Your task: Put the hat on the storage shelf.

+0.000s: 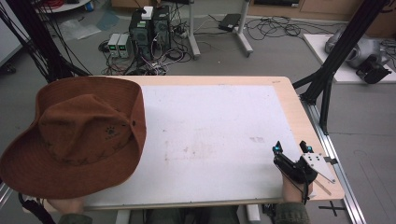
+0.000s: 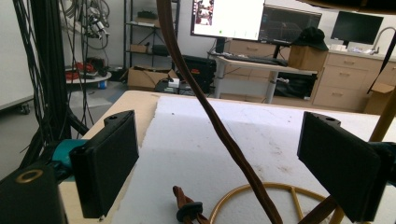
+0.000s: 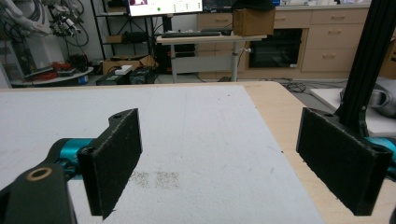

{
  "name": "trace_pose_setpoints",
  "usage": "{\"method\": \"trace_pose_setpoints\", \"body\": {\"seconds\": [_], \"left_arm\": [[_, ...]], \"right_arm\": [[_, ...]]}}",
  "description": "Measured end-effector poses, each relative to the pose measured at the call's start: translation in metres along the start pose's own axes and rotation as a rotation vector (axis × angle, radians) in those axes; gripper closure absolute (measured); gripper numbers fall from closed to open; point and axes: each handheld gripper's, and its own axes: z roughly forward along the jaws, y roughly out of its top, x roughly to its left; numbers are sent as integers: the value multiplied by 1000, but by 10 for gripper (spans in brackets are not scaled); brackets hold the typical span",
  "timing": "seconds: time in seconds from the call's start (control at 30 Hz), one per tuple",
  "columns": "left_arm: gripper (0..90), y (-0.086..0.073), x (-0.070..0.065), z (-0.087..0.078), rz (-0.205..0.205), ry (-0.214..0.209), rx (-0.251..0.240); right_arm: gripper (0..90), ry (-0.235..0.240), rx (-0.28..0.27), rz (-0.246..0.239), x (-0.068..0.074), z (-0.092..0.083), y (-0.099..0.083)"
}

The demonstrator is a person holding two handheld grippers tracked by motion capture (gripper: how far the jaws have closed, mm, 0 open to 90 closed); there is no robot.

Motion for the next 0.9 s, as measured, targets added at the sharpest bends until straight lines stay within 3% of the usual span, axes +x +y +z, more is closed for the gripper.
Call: {"method": "trace_pose_setpoints", "body": {"seconds": [0.9], "left_arm": [[128,0,2,0,-5,7,0]], "right_arm": [[137,-1,3,3,0,1,-1]]}}
